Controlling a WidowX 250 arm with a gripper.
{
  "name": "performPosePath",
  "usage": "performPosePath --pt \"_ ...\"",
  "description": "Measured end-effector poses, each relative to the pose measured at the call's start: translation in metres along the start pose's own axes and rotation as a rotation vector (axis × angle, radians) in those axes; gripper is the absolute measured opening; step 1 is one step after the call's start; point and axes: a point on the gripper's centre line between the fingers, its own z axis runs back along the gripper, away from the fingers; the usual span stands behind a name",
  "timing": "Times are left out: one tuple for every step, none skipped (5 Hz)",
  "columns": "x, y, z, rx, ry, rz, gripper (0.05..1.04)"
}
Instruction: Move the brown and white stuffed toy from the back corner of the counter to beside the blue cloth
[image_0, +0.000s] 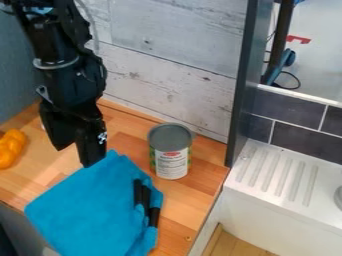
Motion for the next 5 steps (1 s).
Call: performPosePath --pt "-0.001 0.000 -0.004 -0.008 0.018 0.001 0.996" --pt "0.027 0.025 0.005 0.008 -0.016 0.039 0.996" --pt "0.037 0.064 0.023 0.042 -0.079 0.111 0.996" --pt "0.051 0.106 0.022 0.050 -0.123 0.136 0.996" --pt "0.060 0.141 0.010 0.073 -0.135 0.160 0.996"
